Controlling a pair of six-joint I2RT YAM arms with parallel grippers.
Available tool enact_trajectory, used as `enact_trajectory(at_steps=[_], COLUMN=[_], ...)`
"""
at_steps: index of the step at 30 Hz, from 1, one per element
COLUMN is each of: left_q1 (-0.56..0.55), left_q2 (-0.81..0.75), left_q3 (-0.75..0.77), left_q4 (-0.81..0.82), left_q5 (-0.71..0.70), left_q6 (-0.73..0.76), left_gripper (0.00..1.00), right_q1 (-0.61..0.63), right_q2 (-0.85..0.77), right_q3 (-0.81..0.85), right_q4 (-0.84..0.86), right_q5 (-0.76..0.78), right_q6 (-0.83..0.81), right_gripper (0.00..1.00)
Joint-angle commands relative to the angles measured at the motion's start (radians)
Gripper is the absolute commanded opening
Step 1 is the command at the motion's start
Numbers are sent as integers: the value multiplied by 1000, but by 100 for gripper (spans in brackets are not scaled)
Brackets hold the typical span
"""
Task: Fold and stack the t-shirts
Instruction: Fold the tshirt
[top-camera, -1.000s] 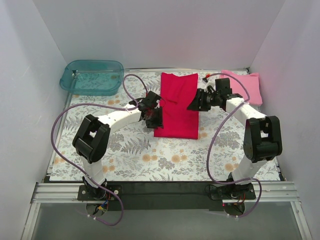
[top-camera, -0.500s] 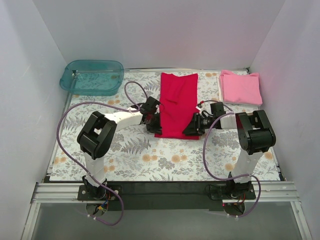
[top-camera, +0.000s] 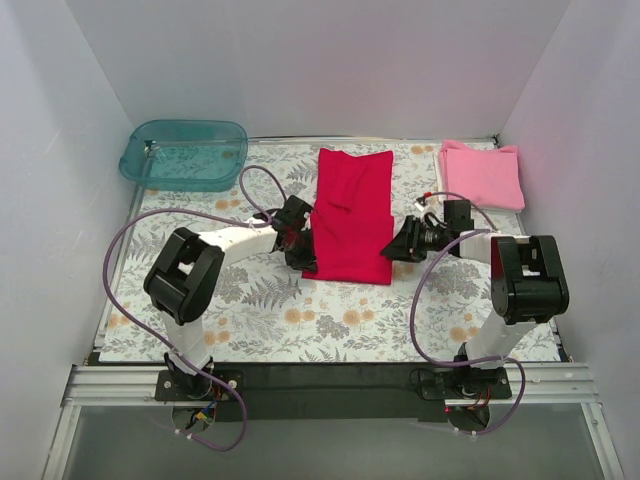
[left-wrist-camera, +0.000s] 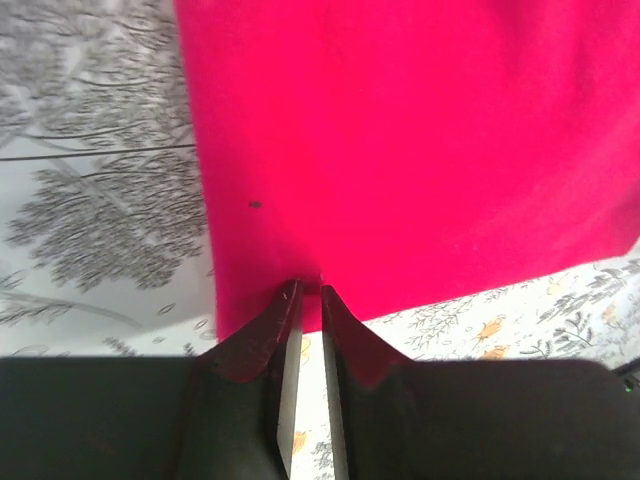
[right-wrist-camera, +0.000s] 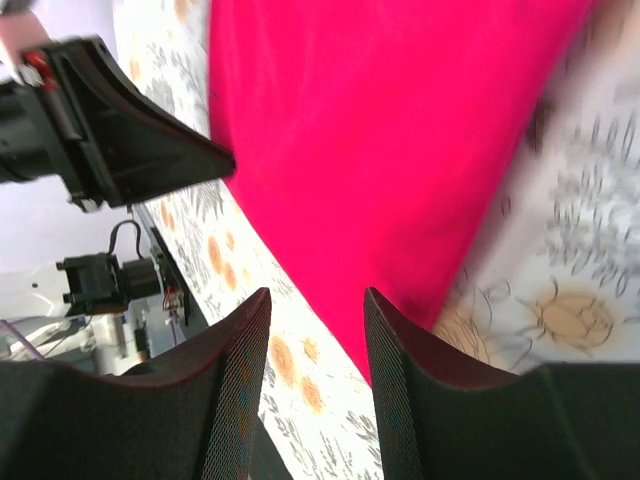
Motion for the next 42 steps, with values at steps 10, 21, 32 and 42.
enact_trajectory(at_steps=[10,21,32,42], left_q1=[75,156,156,44], left_q2=[219,372,48,-158], left_q3=[413,506,338,34], left_q4=[-20,-11,-51,-163], left_q5=[-37,-49,-116,-161], left_q6=[49,66,132,55], left_gripper=[17,16,38,64], right_q1=[-3,-63,-73,228], right_q2=[189,358,75,-191], right_q3=[404,433,378,231], right_q4=[39,52,-197,-505], right_q5=[79,180,331,683], right_q6=[91,48,-67,-16], right_gripper=[42,41,42,43])
